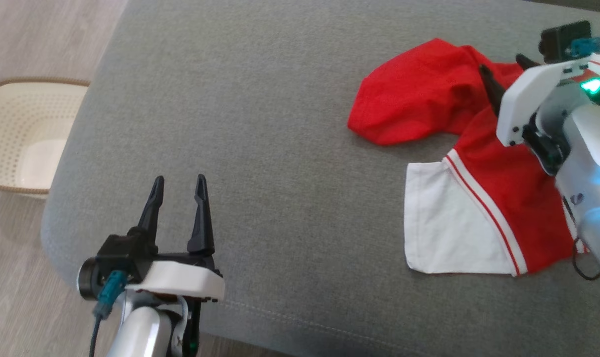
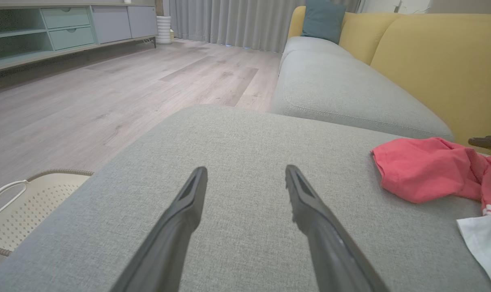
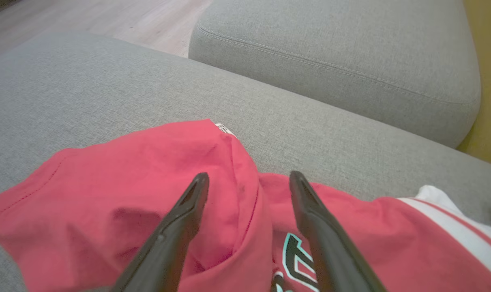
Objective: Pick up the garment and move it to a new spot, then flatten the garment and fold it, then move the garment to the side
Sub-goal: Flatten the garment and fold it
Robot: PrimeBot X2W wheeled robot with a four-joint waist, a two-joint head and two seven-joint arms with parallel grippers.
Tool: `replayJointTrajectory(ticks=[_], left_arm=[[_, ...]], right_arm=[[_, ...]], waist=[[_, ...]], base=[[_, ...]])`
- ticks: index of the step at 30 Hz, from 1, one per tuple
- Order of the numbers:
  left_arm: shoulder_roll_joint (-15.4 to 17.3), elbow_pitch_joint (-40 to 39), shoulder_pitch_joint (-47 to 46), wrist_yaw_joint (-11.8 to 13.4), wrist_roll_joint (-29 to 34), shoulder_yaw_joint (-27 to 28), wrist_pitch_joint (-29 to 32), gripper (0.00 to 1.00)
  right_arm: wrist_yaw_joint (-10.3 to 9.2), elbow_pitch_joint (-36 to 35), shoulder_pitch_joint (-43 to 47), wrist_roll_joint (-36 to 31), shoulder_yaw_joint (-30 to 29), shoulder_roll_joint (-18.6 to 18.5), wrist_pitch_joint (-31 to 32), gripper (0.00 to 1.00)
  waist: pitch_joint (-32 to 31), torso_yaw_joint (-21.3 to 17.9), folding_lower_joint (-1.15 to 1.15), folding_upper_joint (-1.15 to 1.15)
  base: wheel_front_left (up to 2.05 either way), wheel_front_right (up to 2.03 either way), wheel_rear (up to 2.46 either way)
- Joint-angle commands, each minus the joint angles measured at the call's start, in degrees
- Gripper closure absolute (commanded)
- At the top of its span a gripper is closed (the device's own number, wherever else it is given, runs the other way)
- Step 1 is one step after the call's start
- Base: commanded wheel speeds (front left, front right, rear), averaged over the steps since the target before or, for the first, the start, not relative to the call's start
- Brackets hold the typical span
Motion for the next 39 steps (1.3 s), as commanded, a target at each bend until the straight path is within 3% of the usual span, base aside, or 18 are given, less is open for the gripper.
replayJointTrajectory(ticks=[1, 10, 12, 13, 18, 21, 31, 39], left_arm=[[-0.1, -1.8, -1.8, -0.1, 0.3, 1.3, -0.7, 0.0], [-0.1, -1.9, -2.3, 0.4, -0.3, 0.9, -0.7, 0.0], [-0.1, -1.9, -2.3, 0.5, -0.4, 0.8, -0.7, 0.0], [-0.1, -2.0, -2.4, 0.5, -0.5, 0.8, -0.7, 0.0], [-0.1, -2.0, -2.3, 0.8, -0.5, 0.9, -0.7, 0.0], [-0.1, -1.9, -2.3, 1.0, -0.4, 0.9, -0.7, 0.0], [-0.1, -2.0, -1.8, 0.9, 0.3, 2.0, -0.7, 0.0], [-0.1, -2.0, -1.3, 0.5, 0.8, 2.5, -0.7, 0.0]], right_arm=[[-0.05, -1.7, 0.2, 1.5, 1.3, -0.7, 0.7, 0.0], [-0.05, 0.2, -0.6, 6.9, 4.4, -3.1, 2.1, 0.0], [-0.05, 0.7, -0.8, 7.5, 4.9, -3.1, 2.2, 0.42], [-0.05, 0.8, -0.9, 7.7, 5.2, -3.1, 2.1, 0.54], [-0.05, 0.4, -1.4, 8.8, 6.8, -2.8, -0.2, 0.76], [-0.05, -1.6, -1.6, 9.6, 8.0, -2.3, -2.7, 1.0], [-0.05, -16.7, 2.6, 11.9, 18.3, -2.2, -9.4, 1.0], [-0.05, -30.3, 9.3, 12.3, 28.5, 0.5, -10.9, 1.0]], waist=[[0.6, 0.9, 0.0, 0.0], [2.1, 2.9, 0.0, 0.0], [2.3, 3.1, 0.0, 0.0], [2.3, 3.1, 0.0, 0.0], [2.4, 2.8, 0.0, 0.0], [2.1, 2.2, 0.0, 0.0], [0.5, -0.2, 0.0, 0.0], [-0.5, -1.6, 0.0, 0.0]], base=[[0.0, 0.0, 0.0], [0.0, 0.0, 0.0], [0.0, 0.0, 0.0], [0.0, 0.0, 0.0], [0.0, 0.0, 0.0], [0.0, 0.0, 0.0], [0.0, 0.0, 0.0], [0.0, 0.0, 0.0]])
